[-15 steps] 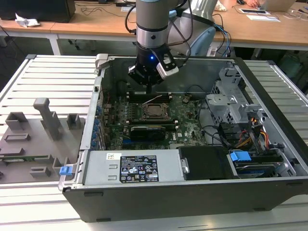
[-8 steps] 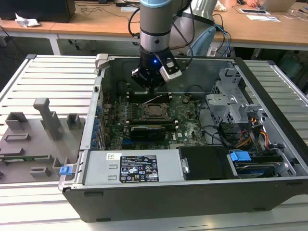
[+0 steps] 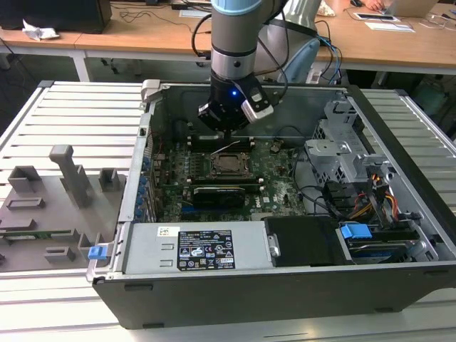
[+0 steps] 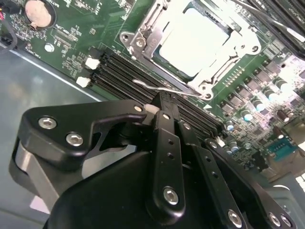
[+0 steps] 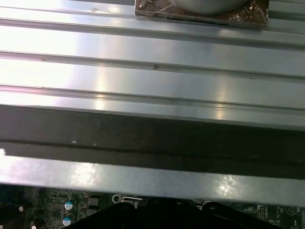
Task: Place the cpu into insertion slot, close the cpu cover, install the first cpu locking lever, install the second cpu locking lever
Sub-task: 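Install the first cpu locking lever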
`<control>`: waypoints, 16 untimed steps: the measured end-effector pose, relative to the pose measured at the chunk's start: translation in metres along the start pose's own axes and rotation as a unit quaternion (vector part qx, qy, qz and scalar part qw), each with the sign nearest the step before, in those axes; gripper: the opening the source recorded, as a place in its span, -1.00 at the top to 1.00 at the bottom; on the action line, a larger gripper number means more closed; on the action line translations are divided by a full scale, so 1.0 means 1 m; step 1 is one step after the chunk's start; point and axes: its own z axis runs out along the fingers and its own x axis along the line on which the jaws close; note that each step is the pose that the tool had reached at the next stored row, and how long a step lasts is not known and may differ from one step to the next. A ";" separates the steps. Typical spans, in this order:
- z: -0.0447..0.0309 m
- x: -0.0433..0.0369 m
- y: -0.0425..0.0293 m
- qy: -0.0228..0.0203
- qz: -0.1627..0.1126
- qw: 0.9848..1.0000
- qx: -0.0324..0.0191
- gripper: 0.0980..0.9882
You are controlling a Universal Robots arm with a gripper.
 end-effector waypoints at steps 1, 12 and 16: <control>0.0011 -0.0010 0.0003 0.000 0.000 1.000 0.000 0.98; 0.0075 -0.0129 -0.0002 0.000 0.001 1.000 0.000 0.98; 0.0107 -0.0159 -0.0007 -0.001 0.009 1.000 0.000 0.98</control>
